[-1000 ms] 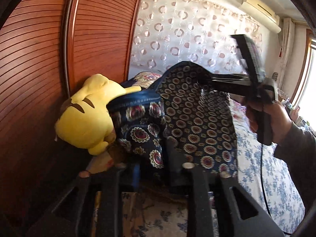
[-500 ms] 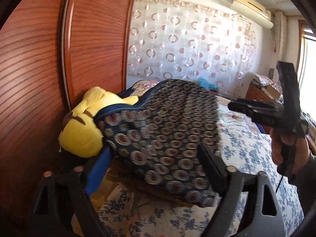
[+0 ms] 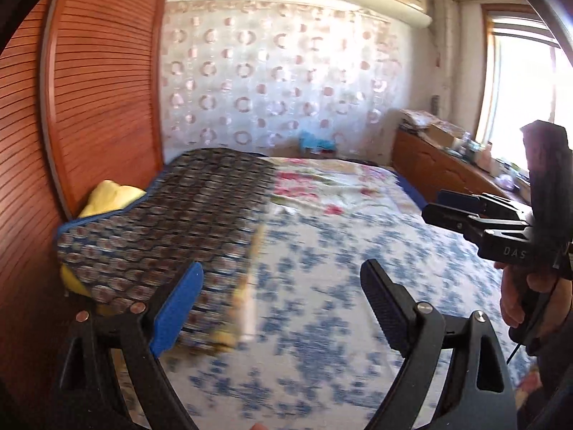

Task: Fold small clothes

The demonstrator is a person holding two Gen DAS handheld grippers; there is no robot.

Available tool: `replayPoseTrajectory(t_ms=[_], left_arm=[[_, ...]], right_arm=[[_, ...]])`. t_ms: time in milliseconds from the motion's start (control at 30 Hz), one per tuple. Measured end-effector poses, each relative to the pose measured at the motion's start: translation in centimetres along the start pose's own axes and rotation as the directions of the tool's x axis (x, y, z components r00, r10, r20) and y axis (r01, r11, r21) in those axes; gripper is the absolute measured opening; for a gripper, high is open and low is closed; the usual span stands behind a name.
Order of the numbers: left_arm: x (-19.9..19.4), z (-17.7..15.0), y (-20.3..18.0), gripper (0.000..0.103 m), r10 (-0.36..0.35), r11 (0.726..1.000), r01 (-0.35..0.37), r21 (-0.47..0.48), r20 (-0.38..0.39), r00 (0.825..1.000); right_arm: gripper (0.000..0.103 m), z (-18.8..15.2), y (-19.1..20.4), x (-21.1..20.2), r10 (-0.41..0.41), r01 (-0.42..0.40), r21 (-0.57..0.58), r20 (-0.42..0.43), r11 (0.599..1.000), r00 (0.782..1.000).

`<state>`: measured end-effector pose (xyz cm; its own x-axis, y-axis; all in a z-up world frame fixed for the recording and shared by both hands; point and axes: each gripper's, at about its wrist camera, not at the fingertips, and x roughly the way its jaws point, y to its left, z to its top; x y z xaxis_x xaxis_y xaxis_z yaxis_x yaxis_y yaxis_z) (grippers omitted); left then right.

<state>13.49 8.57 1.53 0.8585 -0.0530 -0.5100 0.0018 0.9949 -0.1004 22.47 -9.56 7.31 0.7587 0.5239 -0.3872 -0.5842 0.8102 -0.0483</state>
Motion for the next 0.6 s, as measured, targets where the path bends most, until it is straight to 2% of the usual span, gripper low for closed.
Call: replayPoseTrajectory(t_ms=[133,300,600], left_arm=[[-0.5,-0.2,-3.2,0.090,-0.031,0.999,0.031,0.037,0.009,0.999],[-1.2,-0.1,-6.9,0.090,-0.074,0.995,0.071,0.071,0.038,0.997],[-2.9,0.4,-11.9,0.090,-0.107,0.988,0.099,0.116,0.065,0.992]], right_arm=[[0.069,-2.4,-0.7,-5.2,-0.109,0.108,0.048,0.025,0.993,0.994],[0.069,-4.5,-1.4,-11.6,-0.246,0.237,0.126,0.068,0.963,0.967],[0.069,-6.9,-0.2,-18.9,-0.367,0.346,0.190,0.084,0.919,0.927]])
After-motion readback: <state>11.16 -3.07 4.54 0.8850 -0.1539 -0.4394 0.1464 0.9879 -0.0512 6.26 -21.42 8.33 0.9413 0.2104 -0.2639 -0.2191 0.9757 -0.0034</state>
